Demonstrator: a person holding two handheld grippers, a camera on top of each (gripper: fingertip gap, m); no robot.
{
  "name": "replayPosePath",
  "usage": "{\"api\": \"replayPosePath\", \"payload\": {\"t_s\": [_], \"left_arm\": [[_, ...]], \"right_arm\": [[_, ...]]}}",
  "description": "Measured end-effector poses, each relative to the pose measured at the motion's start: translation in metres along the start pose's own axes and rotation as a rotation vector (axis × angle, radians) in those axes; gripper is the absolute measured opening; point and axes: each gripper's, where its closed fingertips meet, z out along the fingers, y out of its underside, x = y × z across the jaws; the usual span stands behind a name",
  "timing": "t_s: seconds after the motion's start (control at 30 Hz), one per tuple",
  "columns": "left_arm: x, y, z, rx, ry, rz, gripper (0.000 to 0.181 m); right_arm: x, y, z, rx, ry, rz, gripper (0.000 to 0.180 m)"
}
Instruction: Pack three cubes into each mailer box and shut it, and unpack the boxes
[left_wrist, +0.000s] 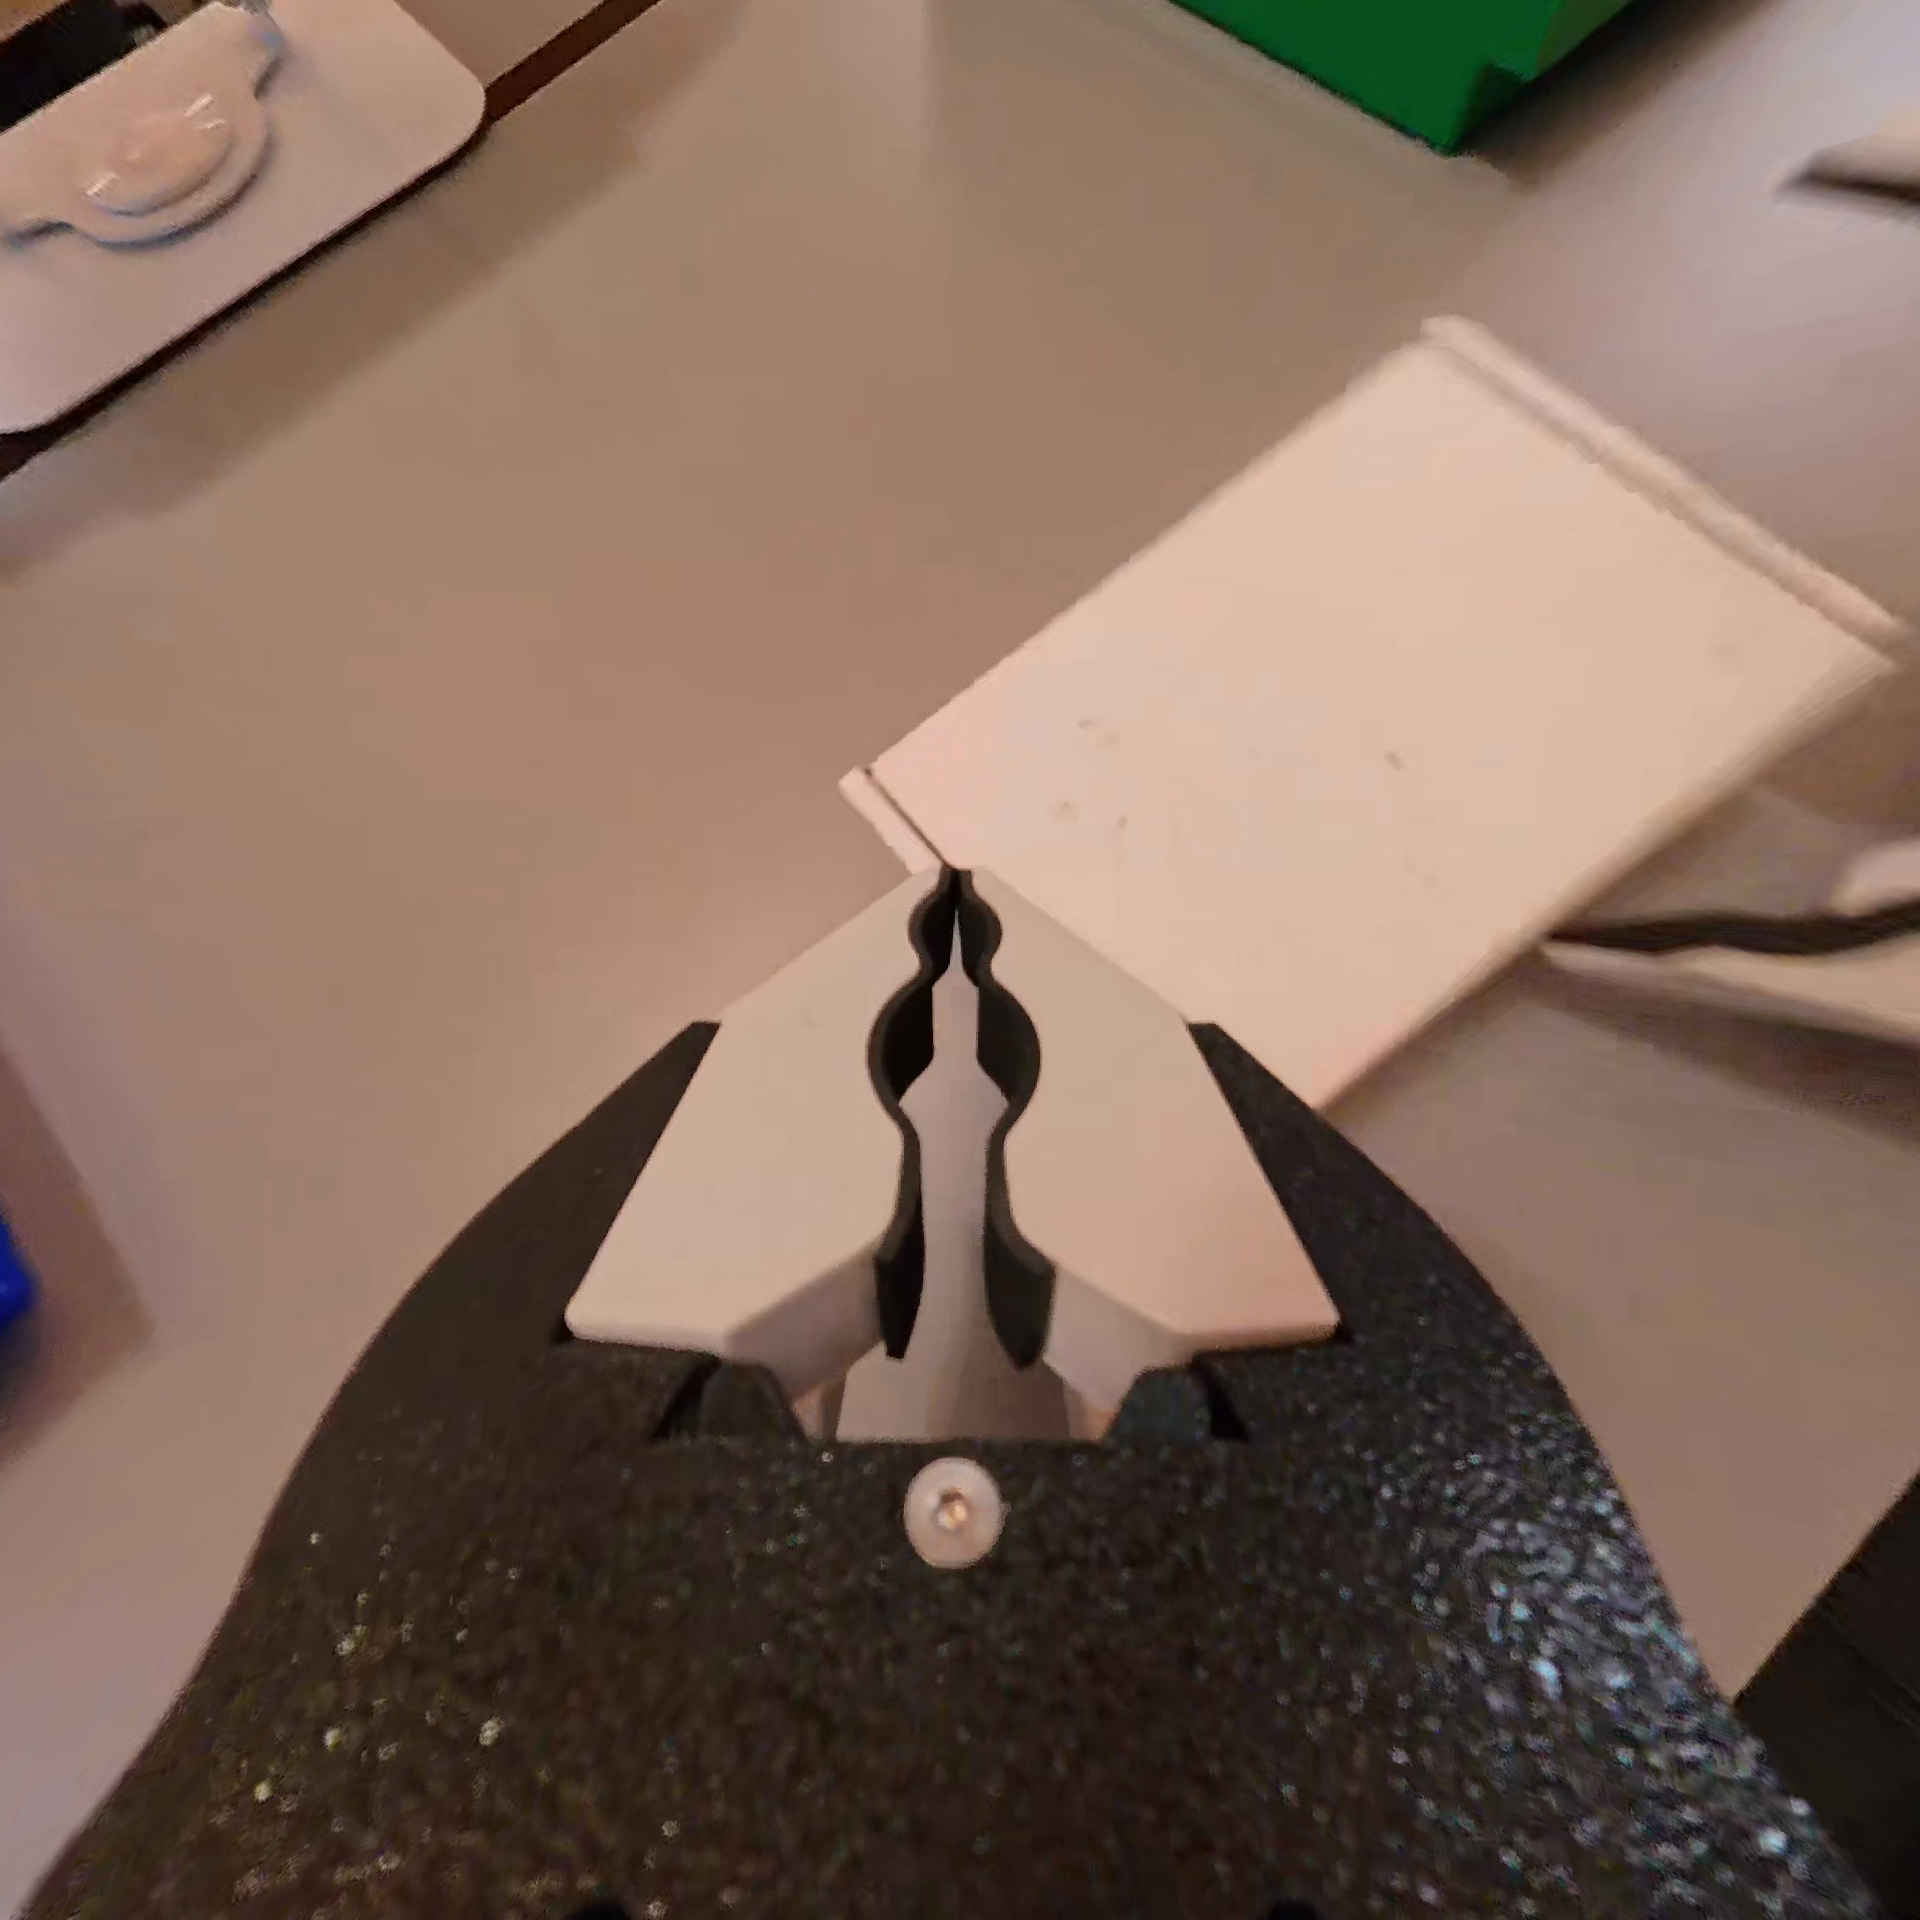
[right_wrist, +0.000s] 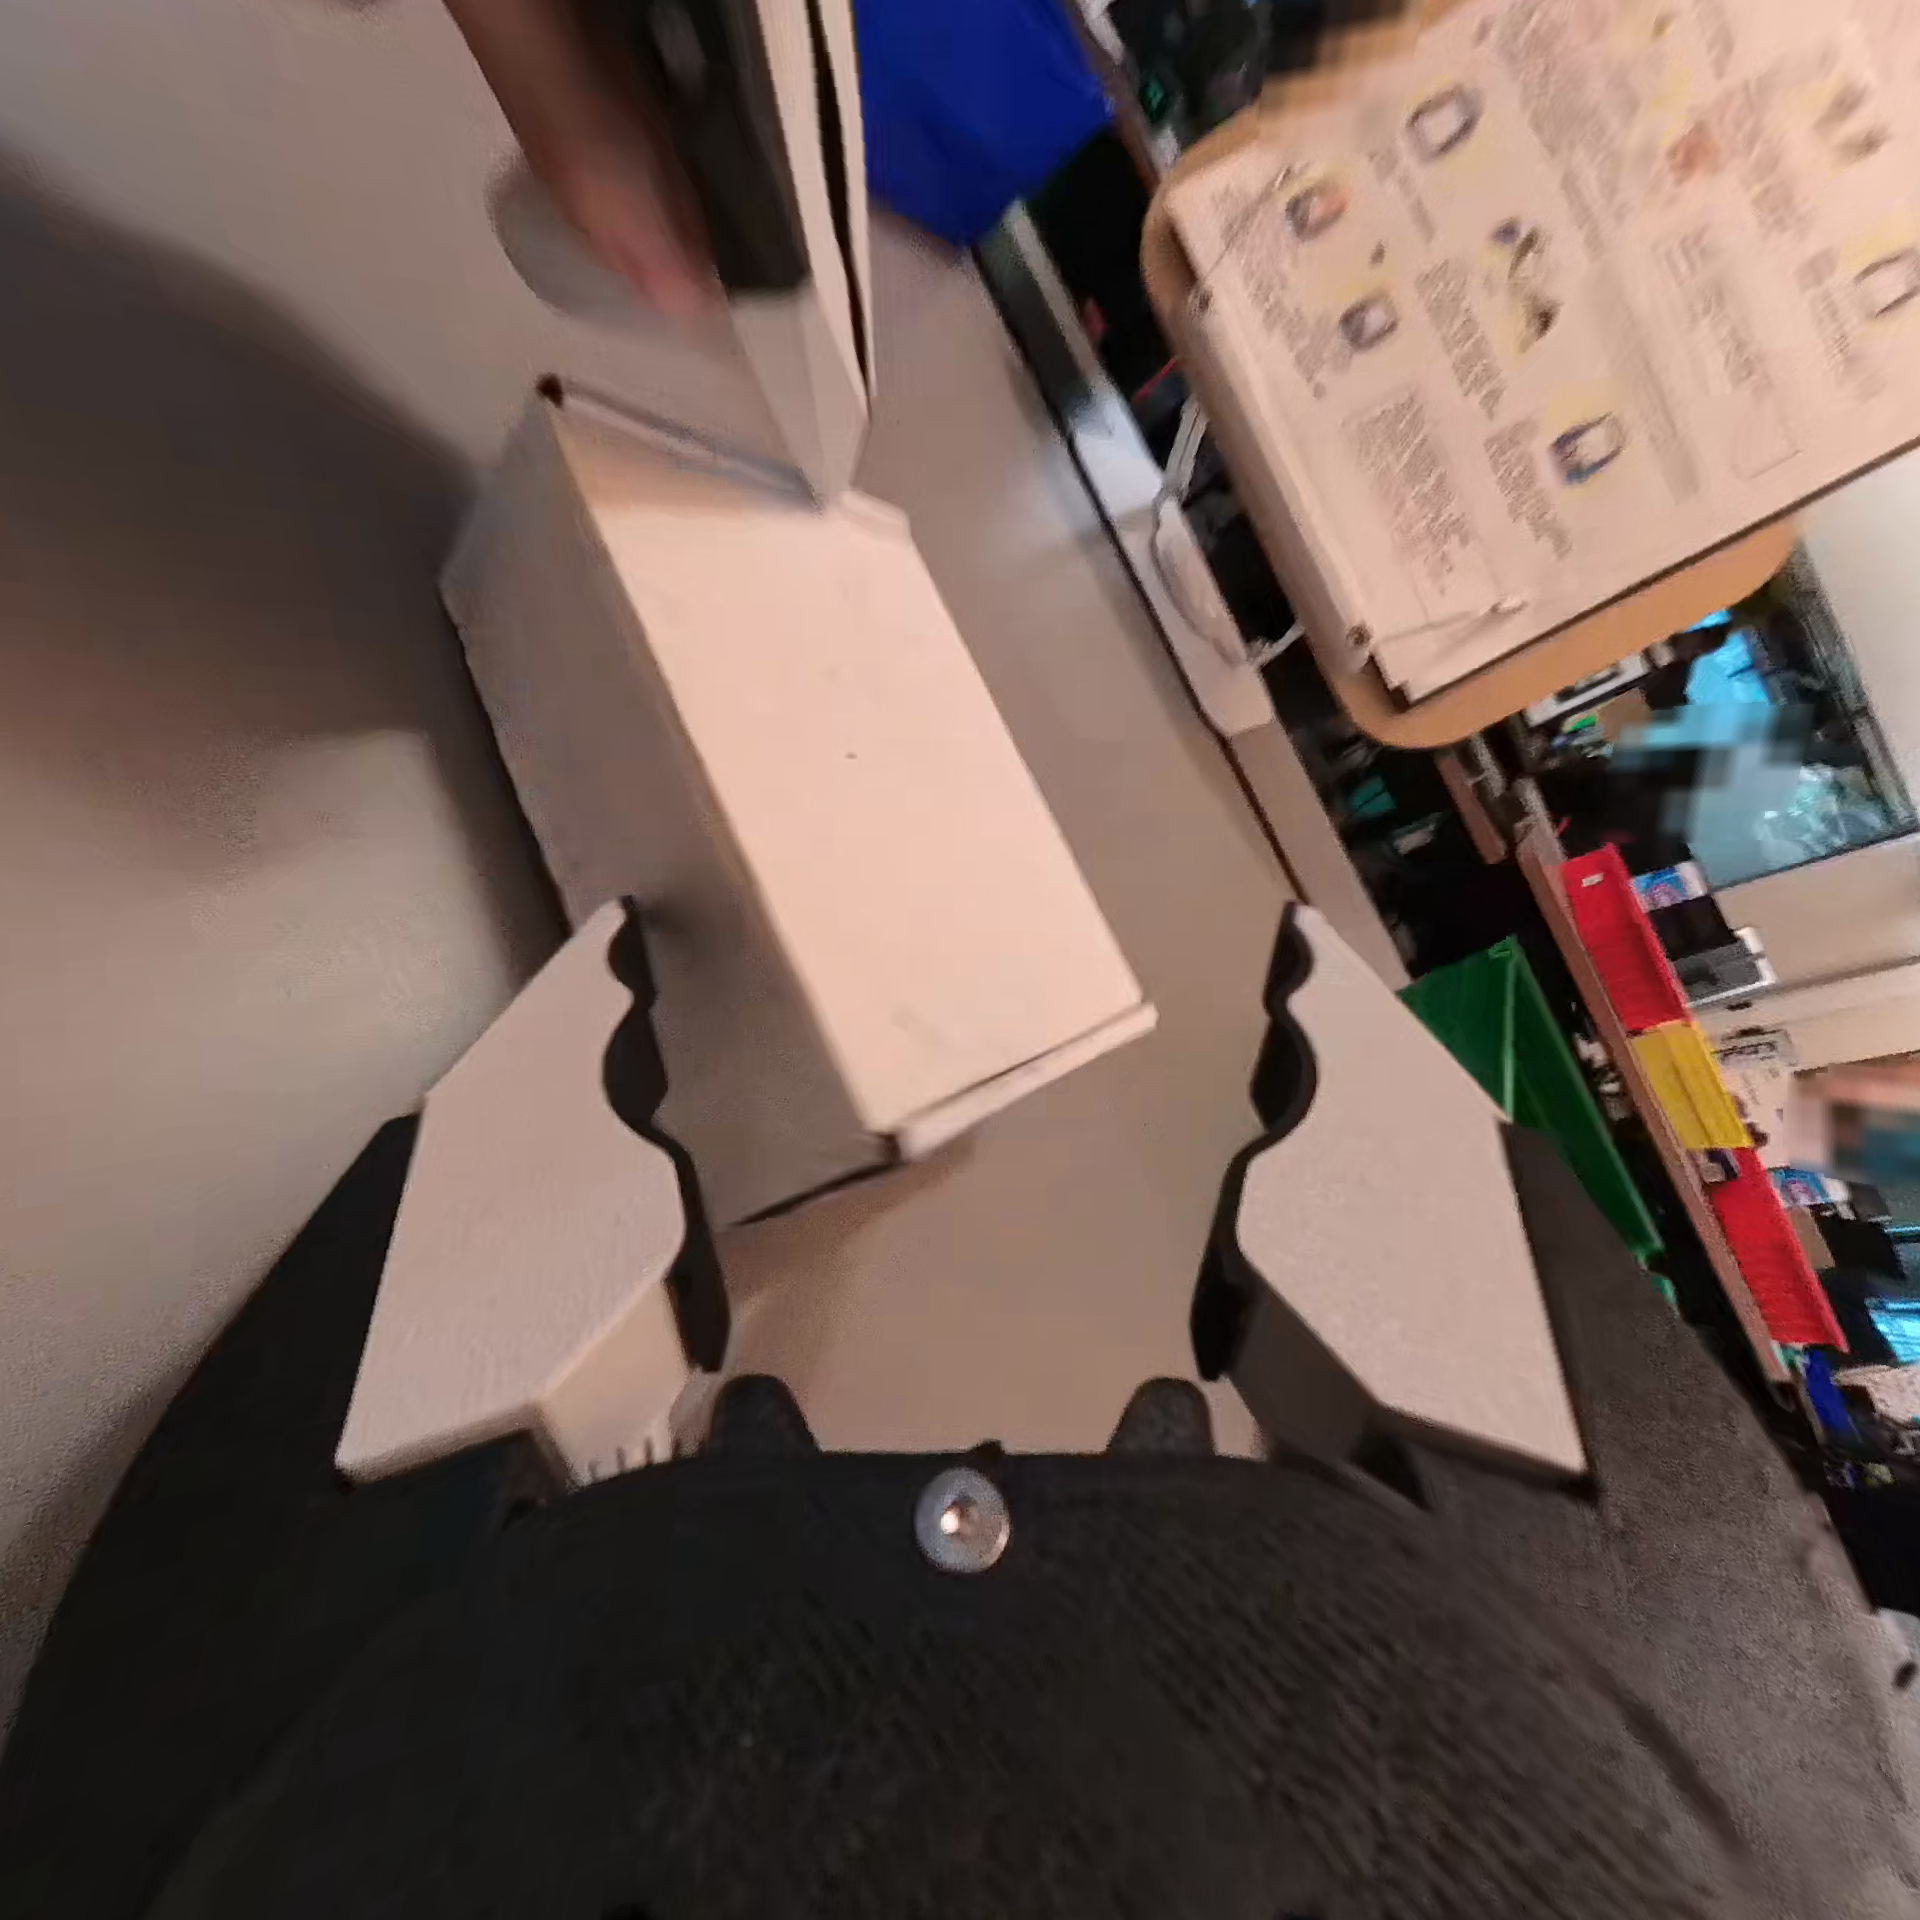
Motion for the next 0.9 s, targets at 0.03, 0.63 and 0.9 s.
{"api": "replayPosePath", "payload": {"t_s": [0.03,0.63,0.9], "left_arm": [[0.002,0.000,-0.001,0.012,0.024,-0.014,0.000],[0.032,-0.071,0.035,0.023,0.565,0.220,0.000],[0.015,-0.062,0.051,-0.062,0.848,-0.233,0.000]], "right_arm": [[0.002,0.013,0.006,-0.039,-0.021,-0.005,0.110],[0.023,0.010,-0.010,0.061,-0.035,-0.109,0.098],[0.024,0.018,-0.010,0.042,-0.017,-0.186,0.095]]}}
